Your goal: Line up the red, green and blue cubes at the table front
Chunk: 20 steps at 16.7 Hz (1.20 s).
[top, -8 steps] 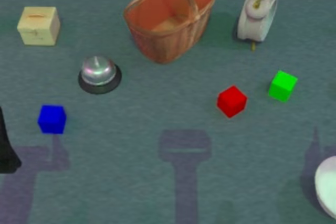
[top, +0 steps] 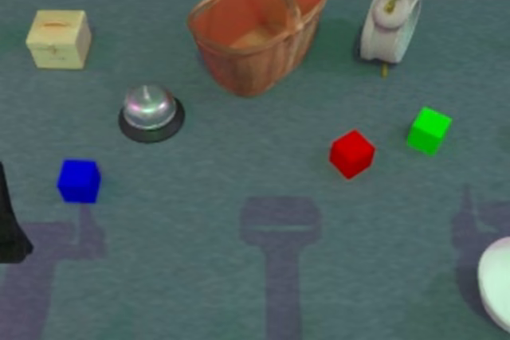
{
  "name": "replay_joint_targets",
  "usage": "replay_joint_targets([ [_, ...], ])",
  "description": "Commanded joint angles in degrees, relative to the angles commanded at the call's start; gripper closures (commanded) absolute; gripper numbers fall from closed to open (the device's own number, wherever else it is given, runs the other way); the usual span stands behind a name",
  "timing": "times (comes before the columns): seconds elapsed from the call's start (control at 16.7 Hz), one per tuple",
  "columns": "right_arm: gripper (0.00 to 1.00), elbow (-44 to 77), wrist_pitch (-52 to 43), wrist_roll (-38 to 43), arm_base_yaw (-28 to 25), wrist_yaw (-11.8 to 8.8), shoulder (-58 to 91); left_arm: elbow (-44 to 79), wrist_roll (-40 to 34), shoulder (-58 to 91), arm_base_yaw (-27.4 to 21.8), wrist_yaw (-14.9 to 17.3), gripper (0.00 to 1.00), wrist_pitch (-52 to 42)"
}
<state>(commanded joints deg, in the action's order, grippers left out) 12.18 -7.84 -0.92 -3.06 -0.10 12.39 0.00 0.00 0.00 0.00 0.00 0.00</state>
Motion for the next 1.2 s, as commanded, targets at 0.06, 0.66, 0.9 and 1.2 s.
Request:
replay_joint_targets([
  [0.06, 0.00, 4.0, -2.4, -0.3, -0.9, 0.0, 4.2, 0.0, 0.0, 0.0, 0.0, 0.0, 0.00, 0.0],
  [0.66, 0.00, 56.8, -35.2, -4.1, -12.1, 0.3, 68.3, 0.0, 0.0, 0.0, 0.0, 0.0, 0.00, 0.0],
  [0.9, 0.00, 76.0, -47.9, -5.6, -16.6, 0.2, 91.1, 0.0, 0.0, 0.0, 0.0, 0.0, 0.00, 0.0],
  [1.2, 0.00, 95.9, -59.4, -7.0, -20.9, 0.2, 113.1, 0.0, 0.0, 0.0, 0.0, 0.0, 0.00, 0.0],
])
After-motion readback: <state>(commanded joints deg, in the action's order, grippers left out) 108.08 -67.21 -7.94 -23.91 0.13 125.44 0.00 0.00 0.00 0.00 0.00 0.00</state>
